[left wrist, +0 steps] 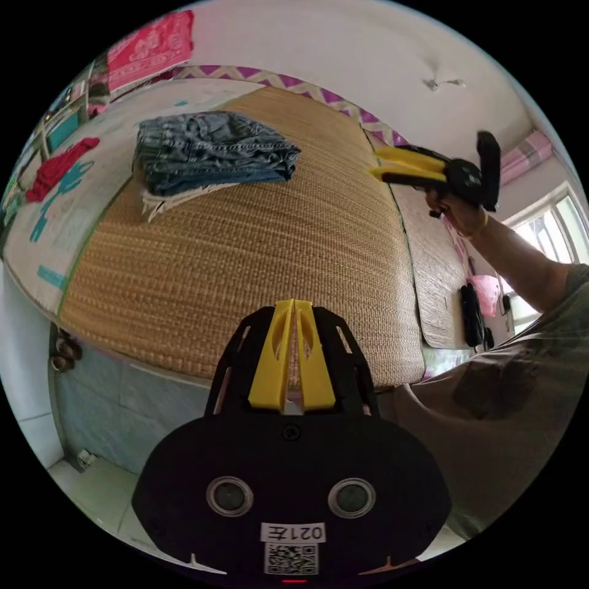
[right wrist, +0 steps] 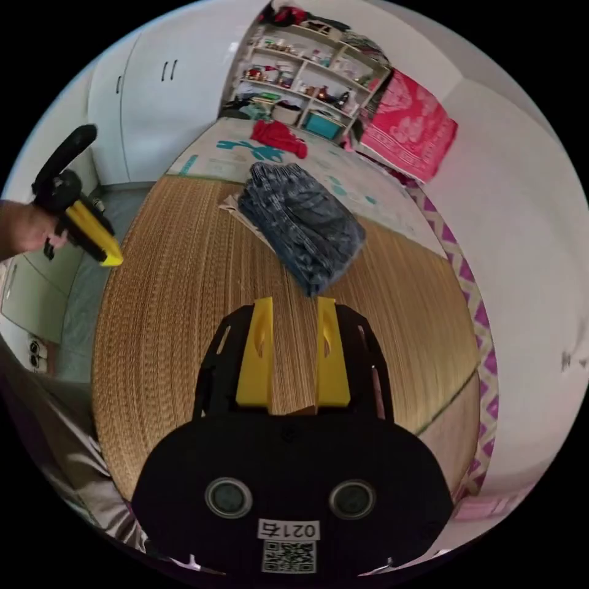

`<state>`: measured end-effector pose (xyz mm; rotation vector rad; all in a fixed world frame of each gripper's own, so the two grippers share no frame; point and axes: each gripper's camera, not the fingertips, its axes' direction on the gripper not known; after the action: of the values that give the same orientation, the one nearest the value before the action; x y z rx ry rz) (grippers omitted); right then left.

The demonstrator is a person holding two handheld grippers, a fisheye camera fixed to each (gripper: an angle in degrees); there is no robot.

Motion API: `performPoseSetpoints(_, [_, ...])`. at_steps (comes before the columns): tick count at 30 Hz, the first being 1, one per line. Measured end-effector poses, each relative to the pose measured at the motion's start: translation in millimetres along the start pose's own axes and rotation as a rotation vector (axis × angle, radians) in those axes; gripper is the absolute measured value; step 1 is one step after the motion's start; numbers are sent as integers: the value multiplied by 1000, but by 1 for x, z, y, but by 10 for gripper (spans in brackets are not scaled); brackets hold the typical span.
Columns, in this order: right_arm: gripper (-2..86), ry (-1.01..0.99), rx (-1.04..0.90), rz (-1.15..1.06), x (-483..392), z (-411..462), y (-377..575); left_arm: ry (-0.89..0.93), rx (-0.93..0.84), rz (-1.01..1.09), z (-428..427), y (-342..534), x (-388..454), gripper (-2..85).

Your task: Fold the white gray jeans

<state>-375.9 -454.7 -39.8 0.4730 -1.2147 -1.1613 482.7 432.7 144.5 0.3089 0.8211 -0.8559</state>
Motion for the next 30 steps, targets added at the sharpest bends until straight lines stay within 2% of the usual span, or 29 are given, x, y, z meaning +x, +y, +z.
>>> performPoseSetpoints(3, [105,-37,80,-77,28,0,-85,22,-5,-67,7,51,-36,-10])
performPoseSetpoints(7, [129,-64,68,-167,58,23,-186,40,-2,-157,11,113,-75,-10])
performPoseSetpoints(12, [138,-150,36,-199,83,42,-254,17,17,-295,7,202,-126,-10])
performPoseSetpoints(15, [138,-114,36,-258,86,41,-269,25,42,-370,7,243,-152,-10])
performPoseSetpoints(18, [123,-48,68,-220,103,36,-271,36,67,-421,13,272,-176,-10])
performPoseSetpoints(24, [90,7,77,-275,121,29,-261,97,101,-443,38,299,-211,-10])
performPoseSetpoints(26, [73,-28,70,-223,136,26,-258,101,107,-435,43,303,-217,-10])
performPoseSetpoints(30, [52,-195,96,40,194,13,-239,103,128,-429,49,312,-231,-10])
